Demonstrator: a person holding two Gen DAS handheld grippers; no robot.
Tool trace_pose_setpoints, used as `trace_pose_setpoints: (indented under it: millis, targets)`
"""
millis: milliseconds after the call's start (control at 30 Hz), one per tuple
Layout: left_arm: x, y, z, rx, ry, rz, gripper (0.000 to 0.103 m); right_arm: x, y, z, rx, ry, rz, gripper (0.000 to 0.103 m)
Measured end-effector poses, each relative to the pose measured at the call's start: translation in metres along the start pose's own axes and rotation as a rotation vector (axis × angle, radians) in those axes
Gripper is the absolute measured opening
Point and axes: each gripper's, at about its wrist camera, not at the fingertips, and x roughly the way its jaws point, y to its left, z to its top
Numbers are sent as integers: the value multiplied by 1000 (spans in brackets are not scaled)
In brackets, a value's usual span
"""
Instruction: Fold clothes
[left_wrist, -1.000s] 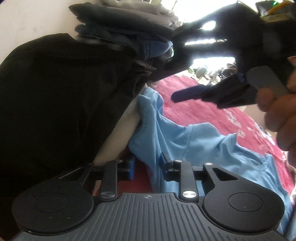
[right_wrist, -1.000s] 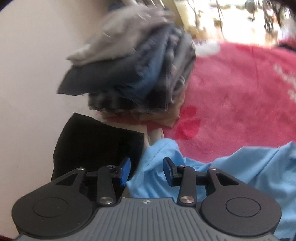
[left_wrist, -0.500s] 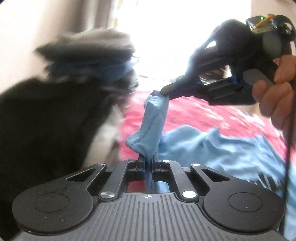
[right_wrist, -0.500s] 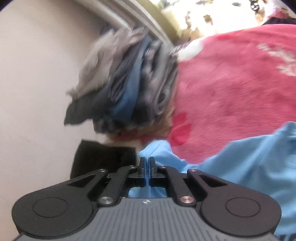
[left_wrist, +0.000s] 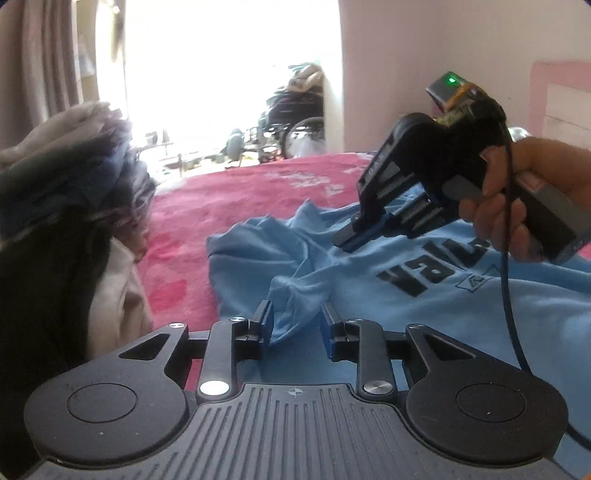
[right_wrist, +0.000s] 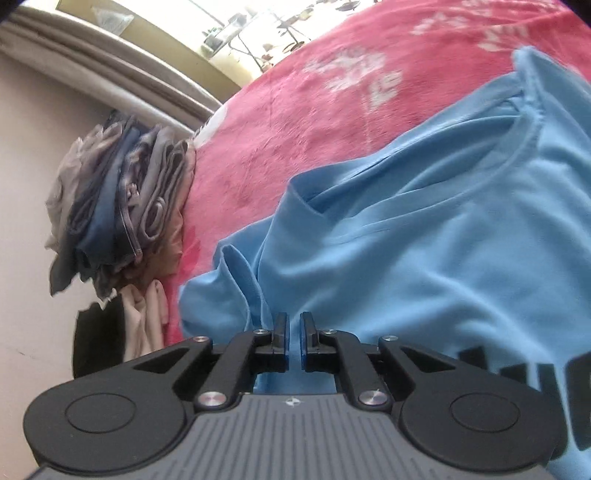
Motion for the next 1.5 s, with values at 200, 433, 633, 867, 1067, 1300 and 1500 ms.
trace_pose_setpoints:
  millis: [200,433,633,867,1067,1300,1500]
  targets:
    - [23,-7,11,15,38,-1,30,-7,4,9,-4,-29,47,18]
    - [36,22,15,-219,129,-83,44,0,22,21,-56,-22,59,31]
    - [42,25,16,-252,107,-129,35,16,35,26,-89,-10,43,31]
    - [41,20,13,-220,58,-180,17,36,52,33,-170,3,-9,31]
    - [29,4,5,-71,21,-236,16,48,62,37,-246,7,-69,37]
    - [18,-7,-4,54,5,-220,23,49,55,36,-243,10,-63,37]
    - [13,-9,-1,73,-30,-154,37,49,52,40,-225,-2,-58,37]
